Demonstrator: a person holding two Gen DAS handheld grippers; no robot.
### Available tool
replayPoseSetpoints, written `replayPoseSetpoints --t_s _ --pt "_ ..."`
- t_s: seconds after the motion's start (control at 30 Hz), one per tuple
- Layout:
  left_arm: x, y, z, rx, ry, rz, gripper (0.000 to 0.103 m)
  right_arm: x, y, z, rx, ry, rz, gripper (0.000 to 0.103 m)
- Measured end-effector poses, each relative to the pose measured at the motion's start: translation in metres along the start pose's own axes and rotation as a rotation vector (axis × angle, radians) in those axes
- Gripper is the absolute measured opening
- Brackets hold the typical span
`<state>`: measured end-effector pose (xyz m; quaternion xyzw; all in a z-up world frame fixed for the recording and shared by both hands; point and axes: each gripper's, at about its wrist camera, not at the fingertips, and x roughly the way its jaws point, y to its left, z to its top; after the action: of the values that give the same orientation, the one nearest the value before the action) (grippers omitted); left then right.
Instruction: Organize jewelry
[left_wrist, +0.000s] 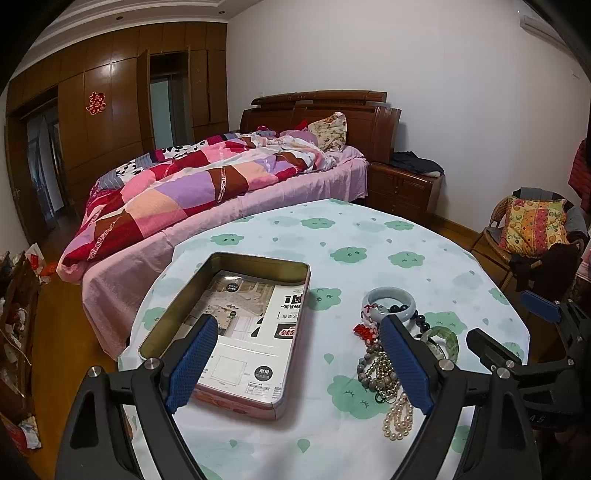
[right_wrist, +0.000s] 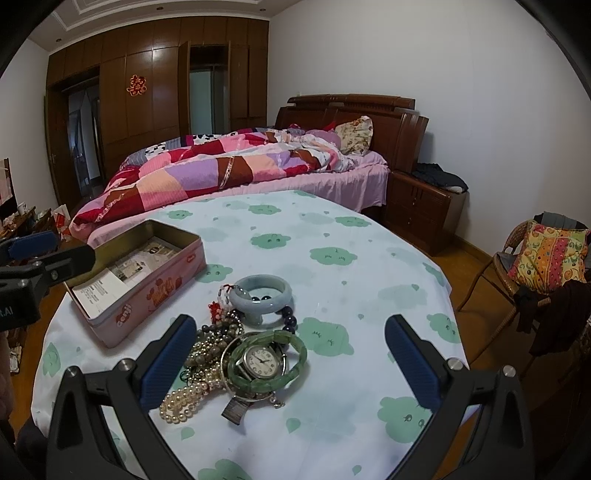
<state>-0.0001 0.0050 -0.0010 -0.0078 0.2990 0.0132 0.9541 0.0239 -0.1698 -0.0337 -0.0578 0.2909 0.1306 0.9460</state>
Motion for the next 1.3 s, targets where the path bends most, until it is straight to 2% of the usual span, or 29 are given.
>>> replayPoseSetpoints --t_s 1.3 --pt "0.004 0.0063 -0.003 -0.005 0.003 0.015 0.089 0.0023 -0.0003 -0.0009 0.003 0.006 0.001 0.103"
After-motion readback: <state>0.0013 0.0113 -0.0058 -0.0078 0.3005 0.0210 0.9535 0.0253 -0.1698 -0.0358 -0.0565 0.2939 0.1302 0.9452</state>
